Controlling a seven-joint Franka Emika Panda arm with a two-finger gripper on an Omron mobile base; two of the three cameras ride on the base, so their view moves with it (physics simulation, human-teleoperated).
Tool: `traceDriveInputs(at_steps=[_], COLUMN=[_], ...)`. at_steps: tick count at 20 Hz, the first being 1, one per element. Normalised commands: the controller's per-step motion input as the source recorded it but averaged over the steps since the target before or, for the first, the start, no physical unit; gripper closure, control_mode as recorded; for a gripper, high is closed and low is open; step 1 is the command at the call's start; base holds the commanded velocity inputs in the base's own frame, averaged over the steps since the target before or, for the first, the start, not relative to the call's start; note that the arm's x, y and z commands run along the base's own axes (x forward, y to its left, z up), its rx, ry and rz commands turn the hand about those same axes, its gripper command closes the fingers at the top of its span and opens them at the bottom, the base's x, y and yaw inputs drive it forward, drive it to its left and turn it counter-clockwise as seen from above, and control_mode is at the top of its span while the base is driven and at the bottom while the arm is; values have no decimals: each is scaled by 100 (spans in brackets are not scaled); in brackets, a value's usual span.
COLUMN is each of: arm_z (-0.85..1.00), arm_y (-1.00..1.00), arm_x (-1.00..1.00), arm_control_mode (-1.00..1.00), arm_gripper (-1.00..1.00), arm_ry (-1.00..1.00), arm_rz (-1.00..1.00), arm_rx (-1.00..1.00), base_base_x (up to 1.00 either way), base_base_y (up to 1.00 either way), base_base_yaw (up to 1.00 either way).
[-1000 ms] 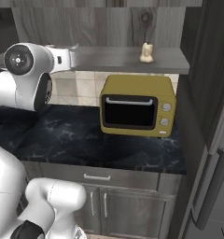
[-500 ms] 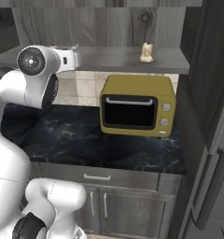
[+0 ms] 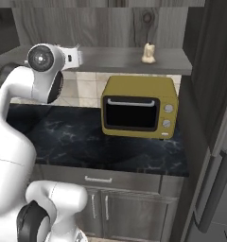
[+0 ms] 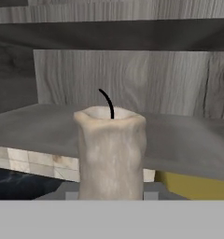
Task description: Pick the candle and candle from the dining table and place them in the open cabinet. Close the cabinet after placing the objects.
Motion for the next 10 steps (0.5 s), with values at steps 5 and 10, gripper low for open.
traceDriveInputs(at_steps=[5, 10], arm_z=[-7, -5], arm_y=[2, 2], arm_x=[32, 32], arm_control_mode=[-100, -100], arm_gripper=[100, 100], arm_ry=[0, 0], arm_rz=[1, 1], arm_rx=[0, 0], base_base_x=[0, 0], base_base_y=[0, 0], base_base_yaw=[0, 0])
